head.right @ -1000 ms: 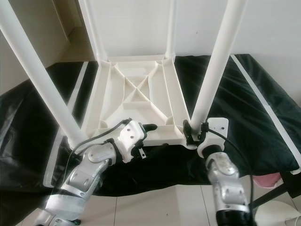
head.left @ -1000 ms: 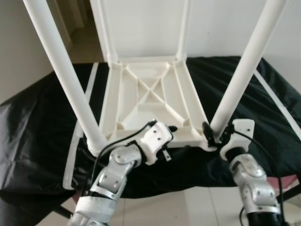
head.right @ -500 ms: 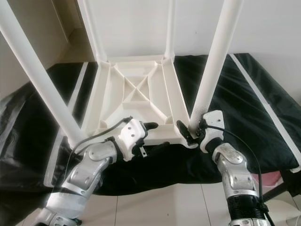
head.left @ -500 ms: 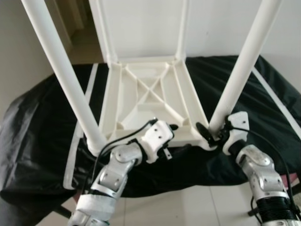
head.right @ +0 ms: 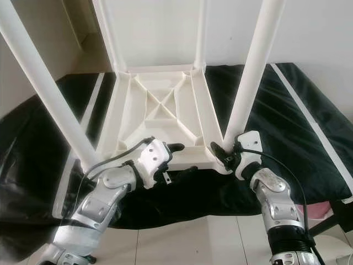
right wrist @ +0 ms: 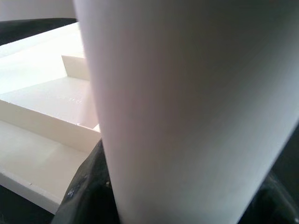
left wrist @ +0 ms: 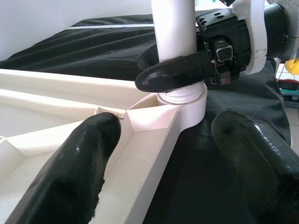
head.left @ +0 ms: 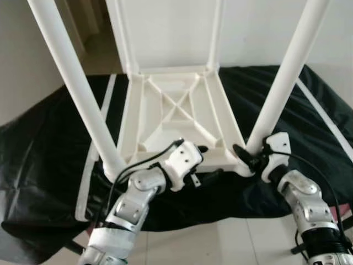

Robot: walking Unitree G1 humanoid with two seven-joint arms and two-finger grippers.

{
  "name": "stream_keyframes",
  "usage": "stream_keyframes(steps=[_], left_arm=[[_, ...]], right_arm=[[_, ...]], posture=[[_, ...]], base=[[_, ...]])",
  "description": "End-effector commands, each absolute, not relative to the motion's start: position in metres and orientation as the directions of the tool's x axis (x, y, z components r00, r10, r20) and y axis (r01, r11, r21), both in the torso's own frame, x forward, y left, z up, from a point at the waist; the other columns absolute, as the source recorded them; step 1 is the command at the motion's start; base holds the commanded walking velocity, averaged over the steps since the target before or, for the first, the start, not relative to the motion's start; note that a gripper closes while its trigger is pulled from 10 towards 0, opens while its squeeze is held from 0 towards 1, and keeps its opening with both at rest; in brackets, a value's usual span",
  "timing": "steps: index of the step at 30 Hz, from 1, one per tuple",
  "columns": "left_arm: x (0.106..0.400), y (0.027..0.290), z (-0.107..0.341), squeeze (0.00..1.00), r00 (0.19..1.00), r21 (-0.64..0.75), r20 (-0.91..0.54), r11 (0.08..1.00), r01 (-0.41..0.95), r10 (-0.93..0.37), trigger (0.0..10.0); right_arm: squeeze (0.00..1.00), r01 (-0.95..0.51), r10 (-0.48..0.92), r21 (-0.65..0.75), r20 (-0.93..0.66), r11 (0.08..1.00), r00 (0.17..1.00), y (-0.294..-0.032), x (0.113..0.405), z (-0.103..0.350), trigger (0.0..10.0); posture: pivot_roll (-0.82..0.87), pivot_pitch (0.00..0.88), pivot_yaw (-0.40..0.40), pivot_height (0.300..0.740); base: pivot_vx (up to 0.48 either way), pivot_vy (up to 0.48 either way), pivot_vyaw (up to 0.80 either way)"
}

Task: Building children table

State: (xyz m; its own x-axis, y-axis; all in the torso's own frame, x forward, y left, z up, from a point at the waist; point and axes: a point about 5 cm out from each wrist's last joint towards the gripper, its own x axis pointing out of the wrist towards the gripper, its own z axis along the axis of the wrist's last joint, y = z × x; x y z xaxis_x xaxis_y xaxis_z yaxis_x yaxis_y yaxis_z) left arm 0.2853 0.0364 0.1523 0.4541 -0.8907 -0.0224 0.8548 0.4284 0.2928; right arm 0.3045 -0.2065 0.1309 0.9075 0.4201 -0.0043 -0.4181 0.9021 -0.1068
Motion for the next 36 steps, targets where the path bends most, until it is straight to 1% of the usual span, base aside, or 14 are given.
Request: stream_keyframes(steps=[1, 3, 4, 7, 13, 15, 20, 21, 25, 27, 32, 36], left_arm=[[0.286, 0.039, 0.152, 0.00, 0.486, 0.288, -0.017, 0.461, 0.839, -0.874, 10.0], [0.286, 0.038, 0.152, 0.00, 0.484, 0.286, -0.018, 0.459, 0.841, -0.875, 10.0], [0.286, 0.038, 0.152, 0.00, 0.484, 0.286, -0.018, 0.459, 0.841, -0.875, 10.0], [0.285, 0.038, 0.151, 0.00, 0.482, 0.284, -0.019, 0.458, 0.842, -0.876, 10.0], [0.283, 0.038, 0.150, 0.00, 0.479, 0.279, -0.021, 0.455, 0.846, -0.877, 10.0], [0.282, 0.038, 0.149, 0.00, 0.479, 0.277, -0.022, 0.455, 0.846, -0.878, 10.0], [0.282, 0.037, 0.149, 0.00, 0.478, 0.277, -0.025, 0.454, 0.847, -0.878, 10.0], [0.282, 0.037, 0.149, 0.00, 0.477, 0.276, -0.026, 0.453, 0.848, -0.878, 10.0], [0.281, 0.037, 0.148, 0.00, 0.477, 0.275, -0.025, 0.452, 0.848, -0.879, 10.0], [0.281, 0.037, 0.148, 0.00, 0.476, 0.275, -0.025, 0.452, 0.849, -0.879, 10.0], [0.281, 0.036, 0.149, 0.00, 0.474, 0.276, -0.024, 0.450, 0.849, -0.880, 10.0], [0.282, 0.036, 0.149, 0.00, 0.471, 0.280, -0.024, 0.446, 0.850, -0.882, 10.0]], right_arm=[[0.00, -0.351, 0.345, -0.074, -0.075, 0.934, 0.935, -0.214, 0.300, 0.115, 10.0], [0.00, -0.276, 0.269, -0.083, -0.088, 0.958, 0.959, -0.214, 0.302, 0.112, 10.0], [0.00, -0.276, 0.269, -0.083, -0.088, 0.958, 0.959, -0.214, 0.302, 0.112, 10.0], [0.00, -0.211, 0.205, -0.074, -0.086, 0.975, 0.975, -0.212, 0.301, 0.110, 10.0], [0.00, -0.044, 0.041, -0.029, -0.100, 0.999, 0.994, -0.207, 0.300, 0.107, 10.0], [0.00, 0.020, -0.021, -0.013, -0.099, 1.000, 0.995, -0.203, 0.299, 0.106, 10.0], [0.00, 0.078, -0.076, 0.017, -0.097, 0.997, 0.992, -0.195, 0.297, 0.106, 10.0], [0.00, 0.142, -0.139, 0.033, -0.093, 0.989, 0.986, -0.187, 0.295, 0.106, 10.0], [0.00, 0.194, -0.190, 0.030, -0.098, 0.981, 0.977, -0.181, 0.293, 0.105, 10.0], [0.00, 0.259, -0.252, 0.048, -0.116, 0.965, 0.961, -0.175, 0.291, 0.103, 10.0], [0.00, 0.288, -0.272, 0.088, -0.152, 0.954, 0.950, -0.163, 0.292, 0.099, 10.0], [0.00, 0.294, -0.280, 0.083, -0.145, 0.952, 0.949, -0.164, 0.293, 0.102, 10.0]], posture=[[-0.10, 0.049, 0.034, 0.740], [-0.10, 0.049, 0.034, 0.740], [-0.10, 0.049, 0.034, 0.740], [-0.10, 0.054, 0.033, 0.740], [-0.10, 0.059, 0.032, 0.740], [-0.10, 0.060, 0.032, 0.740], [-0.10, 0.061, 0.032, 0.740], [-0.10, 0.060, 0.030, 0.740], [-0.10, 0.055, 0.025, 0.740], [-0.10, 0.052, 0.023, 0.740], [-0.10, 0.049, 0.025, 0.740], [-0.10, 0.043, 0.027, 0.740]], base=[[0.000, 0.000, 0.00], [0.000, 0.000, 0.00], [0.000, 0.000, 0.00], [0.000, 0.000, 0.00], [0.000, 0.000, 0.00], [0.000, 0.000, 0.00], [0.000, 0.000, 0.00], [0.000, 0.000, 0.00], [0.000, 0.000, 0.00], [0.000, 0.000, 0.00], [0.000, 0.000, 0.00], [0.000, 0.000, 0.00]])
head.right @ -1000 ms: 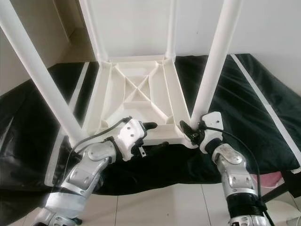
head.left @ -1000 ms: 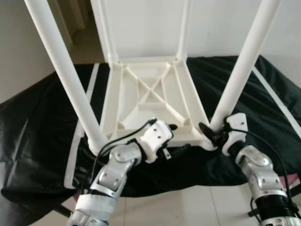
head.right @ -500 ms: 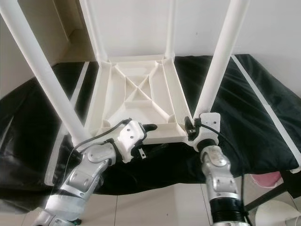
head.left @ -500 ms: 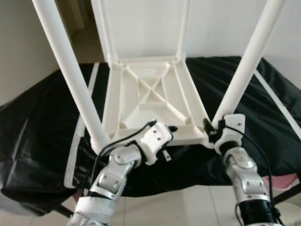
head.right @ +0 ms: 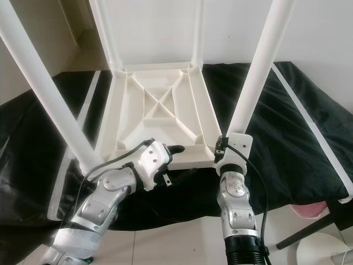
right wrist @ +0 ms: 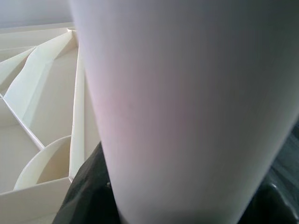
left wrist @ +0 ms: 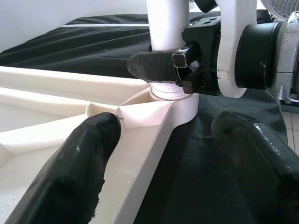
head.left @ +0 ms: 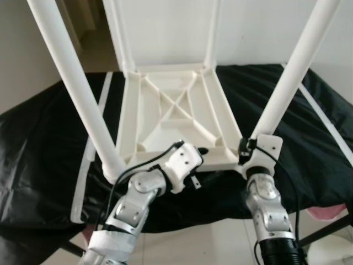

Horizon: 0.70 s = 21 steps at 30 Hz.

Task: Building children table

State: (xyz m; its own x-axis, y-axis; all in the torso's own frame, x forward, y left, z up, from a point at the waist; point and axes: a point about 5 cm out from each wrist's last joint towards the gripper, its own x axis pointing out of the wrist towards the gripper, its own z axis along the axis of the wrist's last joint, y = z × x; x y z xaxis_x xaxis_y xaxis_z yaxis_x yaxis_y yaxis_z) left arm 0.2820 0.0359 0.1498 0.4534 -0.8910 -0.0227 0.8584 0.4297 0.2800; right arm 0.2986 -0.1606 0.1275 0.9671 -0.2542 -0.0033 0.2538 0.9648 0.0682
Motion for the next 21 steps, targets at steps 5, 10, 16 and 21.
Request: stream_keyframes(steps=[5, 10, 16, 21], left_arm=[[0.2824, 0.0357, 0.1494, 0.00, 0.470, 0.281, -0.024, 0.446, 0.850, -0.882, 10.0], [0.2826, 0.0365, 0.1496, 0.00, 0.472, 0.283, -0.023, 0.447, 0.848, -0.881, 10.0], [0.2828, 0.0370, 0.1492, 0.00, 0.475, 0.284, -0.024, 0.450, 0.847, -0.879, 10.0], [0.2828, 0.0369, 0.1495, 0.00, 0.475, 0.285, -0.023, 0.449, 0.847, -0.880, 10.0]], right_arm=[[0.00, 0.302, -0.288, 0.083, -0.147, 0.950, 0.946, -0.1669, 0.2942, 0.1024, 10.0], [0.00, 0.308, -0.294, 0.085, -0.146, 0.948, 0.945, -0.1642, 0.2948, 0.1040, 10.0], [0.00, 0.307, -0.292, 0.085, -0.148, 0.948, 0.945, -0.1622, 0.2952, 0.1041, 10.0], [0.00, 0.298, -0.284, 0.081, -0.147, 0.951, 0.947, -0.1631, 0.2952, 0.1051, 10.0]], posture=[[-0.09, 0.040, 0.026, 0.740], [-0.09, 0.035, 0.025, 0.740], [-0.09, 0.031, 0.022, 0.740], [-0.09, 0.031, 0.022, 0.740]], base=[[0.000, 0.000, 0.00], [0.000, 0.000, 0.00], [0.000, 0.000, 0.00], [0.000, 0.000, 0.00]])
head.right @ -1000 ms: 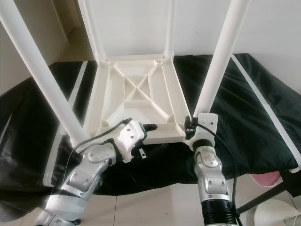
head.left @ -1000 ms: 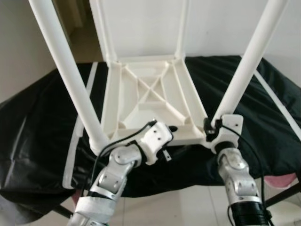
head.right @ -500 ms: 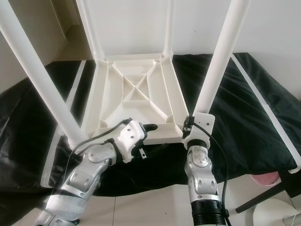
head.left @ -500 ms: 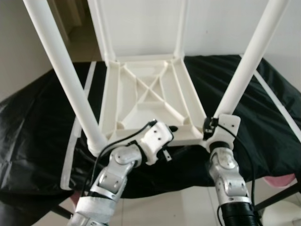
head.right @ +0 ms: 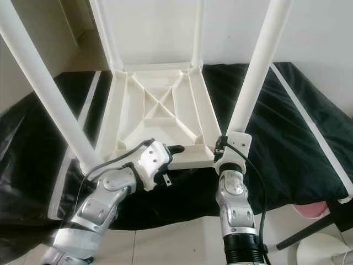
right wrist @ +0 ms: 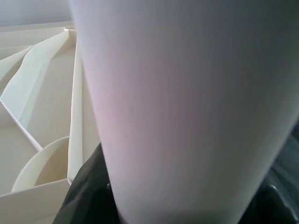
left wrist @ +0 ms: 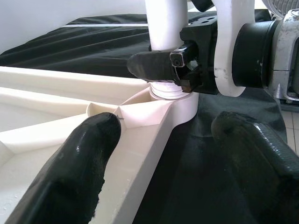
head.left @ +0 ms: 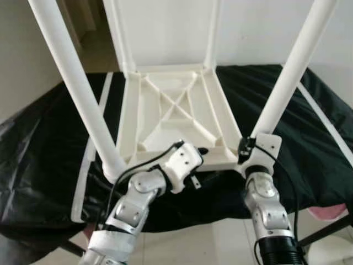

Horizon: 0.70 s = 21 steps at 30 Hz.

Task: Building children table

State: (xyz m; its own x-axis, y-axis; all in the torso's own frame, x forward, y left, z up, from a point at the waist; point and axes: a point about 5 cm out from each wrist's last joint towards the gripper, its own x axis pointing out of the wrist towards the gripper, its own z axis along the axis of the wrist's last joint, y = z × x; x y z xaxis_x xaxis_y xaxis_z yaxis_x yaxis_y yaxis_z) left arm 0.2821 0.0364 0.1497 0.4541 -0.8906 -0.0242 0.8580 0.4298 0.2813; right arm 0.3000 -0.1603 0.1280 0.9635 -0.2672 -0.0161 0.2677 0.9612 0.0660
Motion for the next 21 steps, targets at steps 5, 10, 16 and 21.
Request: stream_keyframes(steps=[5, 10, 16, 21], left_arm=[[0.283, 0.037, 0.149, 0.00, 0.474, 0.286, -0.023, 0.448, 0.847, -0.880, 10.0], [0.282, 0.036, 0.149, 0.00, 0.473, 0.287, -0.022, 0.447, 0.847, -0.881, 10.0], [0.283, 0.037, 0.150, 0.00, 0.472, 0.286, -0.023, 0.446, 0.848, -0.882, 10.0], [0.284, 0.036, 0.150, 0.00, 0.468, 0.289, -0.022, 0.442, 0.849, -0.884, 10.0]], right_arm=[[1.00, 0.285, -0.273, 0.074, -0.140, 0.956, 0.952, -0.165, 0.295, 0.106, 10.0], [1.00, 0.263, -0.254, 0.064, -0.121, 0.963, 0.960, -0.167, 0.293, 0.108, 10.0], [1.00, 0.183, -0.179, 0.059, -0.073, 0.981, 0.981, -0.184, 0.286, 0.110, 10.0], [1.00, 0.064, -0.063, 0.055, -0.022, 0.996, 0.998, -0.195, 0.285, 0.118, 10.0]], posture=[[-0.09, 0.028, 0.022, 0.740], [-0.09, 0.026, 0.022, 0.740], [-0.10, 0.023, 0.027, 0.740], [-0.11, 0.021, 0.033, 0.740]], base=[[0.000, 0.000, 0.00], [0.000, 0.000, 0.00], [0.000, 0.000, 0.00], [0.000, 0.000, 0.00]])
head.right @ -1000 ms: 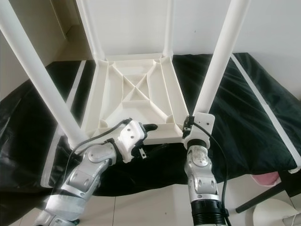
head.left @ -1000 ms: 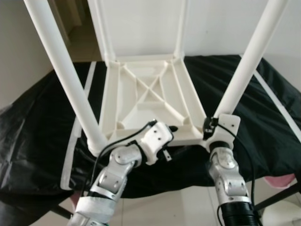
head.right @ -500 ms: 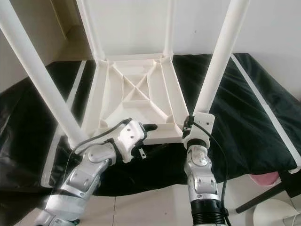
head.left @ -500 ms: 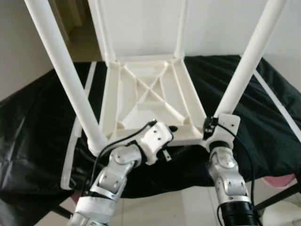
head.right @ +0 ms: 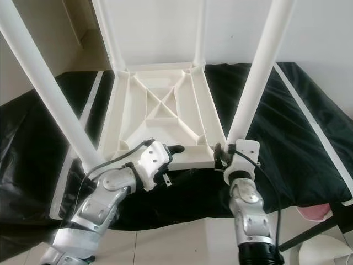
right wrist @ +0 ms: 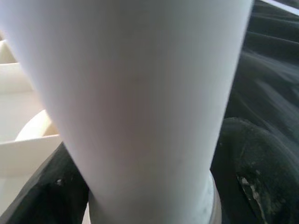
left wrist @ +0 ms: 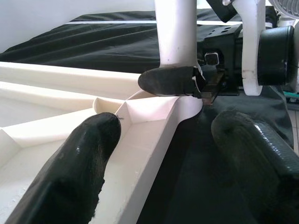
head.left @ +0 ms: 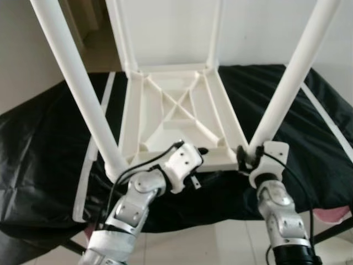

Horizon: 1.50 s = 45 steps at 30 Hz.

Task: Building children table

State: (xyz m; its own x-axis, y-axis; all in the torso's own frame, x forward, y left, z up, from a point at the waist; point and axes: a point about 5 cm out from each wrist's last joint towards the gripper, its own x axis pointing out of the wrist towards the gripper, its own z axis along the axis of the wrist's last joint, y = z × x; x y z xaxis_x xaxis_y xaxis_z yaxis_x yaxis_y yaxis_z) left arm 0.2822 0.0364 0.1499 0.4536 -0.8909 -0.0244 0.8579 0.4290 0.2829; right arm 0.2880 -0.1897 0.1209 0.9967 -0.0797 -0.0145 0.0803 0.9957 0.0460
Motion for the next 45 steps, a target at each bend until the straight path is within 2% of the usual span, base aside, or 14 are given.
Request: stream_keyframes(steps=[1, 2, 5, 8, 19, 20, 21, 23, 24, 38, 39, 40, 41, 45], left_arm=[[0.284, 0.036, 0.151, 0.00, 0.465, 0.290, -0.022, 0.440, 0.850, -0.885, 10.0], [0.284, 0.035, 0.151, 0.00, 0.462, 0.290, -0.022, 0.437, 0.851, -0.886, 10.0], [0.285, 0.034, 0.151, 0.00, 0.458, 0.291, -0.022, 0.433, 0.853, -0.888, 10.0], [0.285, 0.034, 0.151, 0.00, 0.452, 0.293, -0.026, 0.426, 0.856, -0.892, 10.0], [0.287, 0.037, 0.152, 0.00, 0.453, 0.300, -0.029, 0.424, 0.854, -0.891, 10.0], [0.287, 0.038, 0.153, 0.00, 0.455, 0.302, -0.029, 0.426, 0.853, -0.890, 10.0], [0.288, 0.039, 0.153, 0.00, 0.457, 0.303, -0.029, 0.428, 0.851, -0.889, 10.0], [0.288, 0.039, 0.153, 0.00, 0.459, 0.304, -0.028, 0.430, 0.850, -0.888, 10.0], [0.288, 0.039, 0.154, 0.00, 0.462, 0.304, -0.026, 0.433, 0.849, -0.887, 10.0], [0.289, 0.041, 0.154, 0.00, 0.476, 0.304, -0.022, 0.448, 0.841, -0.879, 10.0], [0.289, 0.041, 0.154, 0.00, 0.476, 0.304, -0.022, 0.448, 0.841, -0.879, 10.0], [0.289, 0.041, 0.154, 0.00, 0.476, 0.304, -0.022, 0.448, 0.841, -0.879, 10.0], [0.288, 0.040, 0.154, 0.00, 0.473, 0.304, -0.024, 0.444, 0.843, -0.881, 10.0], [0.288, 0.040, 0.154, 0.00, 0.472, 0.302, -0.025, 0.443, 0.844, -0.881, 10.0]], right_arm=[[1.00, 0.023, -0.023, 0.054, -0.002, 0.998, 1.000, -0.198, 0.285, 0.121, 10.0], [0.00, -0.019, 0.018, 0.044, 0.010, 0.999, 1.000, -0.200, 0.286, 0.124, 10.0], [0.00, -0.076, 0.076, 0.020, 0.028, 0.997, 0.997, -0.203, 0.288, 0.127, 10.0], [0.00, -0.237, 0.238, -0.051, 0.028, 0.970, 0.971, -0.200, 0.292, 0.131, 10.0], [0.00, -0.352, 0.355, -0.132, 0.002, 0.927, 0.935, -0.197, 0.304, 0.130, 10.0], [0.00, -0.358, 0.361, -0.152, -0.008, 0.921, 0.933, -0.197, 0.307, 0.129, 4.5], [0.00, -0.357, 0.360, -0.161, -0.013, 0.920, 0.933, -0.197, 0.309, 0.129, 2.0], [0.00, -0.355, 0.357, -0.165, -0.016, 0.920, 0.934, -0.198, 0.310, 0.128, 2.0], [0.00, -0.357, 0.360, -0.162, -0.016, 0.920, 0.933, -0.199, 0.311, 0.128, 0.0], [0.00, -0.265, 0.257, -0.158, -0.069, 0.951, 0.964, -0.210, 0.313, 0.117, 0.0], [0.00, -0.260, 0.252, -0.156, -0.068, 0.953, 0.965, -0.211, 0.314, 0.116, 1.7], [0.00, -0.260, 0.252, -0.156, -0.068, 0.953, 0.965, -0.211, 0.314, 0.116, 1.7], [0.00, -0.209, 0.202, -0.111, -0.068, 0.972, 0.977, -0.205, 0.315, 0.116, 10.0], [0.00, -0.094, 0.091, -0.039, -0.081, 0.995, 0.993, -0.202, 0.316, 0.114, 10.0]], posture=[[-0.11, 0.021, 0.035, 0.740], [-0.12, 0.021, 0.038, 0.740], [-0.12, 0.020, 0.042, 0.740], [-0.12, 0.020, 0.049, 0.740], [-0.11, 0.019, 0.058, 0.740], [-0.11, 0.018, 0.056, 0.740], [-0.11, 0.018, 0.055, 0.740], [-0.11, 0.018, 0.055, 0.740], [-0.10, 0.017, 0.054, 0.740], [-0.09, 0.024, 0.051, 0.740], [-0.09, 0.024, 0.051, 0.740], [-0.09, 0.024, 0.051, 0.740], [-0.09, 0.028, 0.054, 0.740], [-0.09, 0.033, 0.055, 0.740]], base=[[0.000, 0.000, 0.00], [0.000, 0.000, 0.00], [0.000, 0.000, 0.00], [0.000, 0.000, 0.00], [0.000, 0.000, 0.00], [0.000, 0.000, 0.00], [0.000, 0.000, 0.00], [0.000, 0.000, 0.00], [0.000, 0.000, 0.00], [0.000, 0.000, 0.00], [0.000, 0.000, 0.00], [0.000, 0.000, 0.00], [0.000, 0.000, 0.00], [0.000, 0.000, 0.00]])
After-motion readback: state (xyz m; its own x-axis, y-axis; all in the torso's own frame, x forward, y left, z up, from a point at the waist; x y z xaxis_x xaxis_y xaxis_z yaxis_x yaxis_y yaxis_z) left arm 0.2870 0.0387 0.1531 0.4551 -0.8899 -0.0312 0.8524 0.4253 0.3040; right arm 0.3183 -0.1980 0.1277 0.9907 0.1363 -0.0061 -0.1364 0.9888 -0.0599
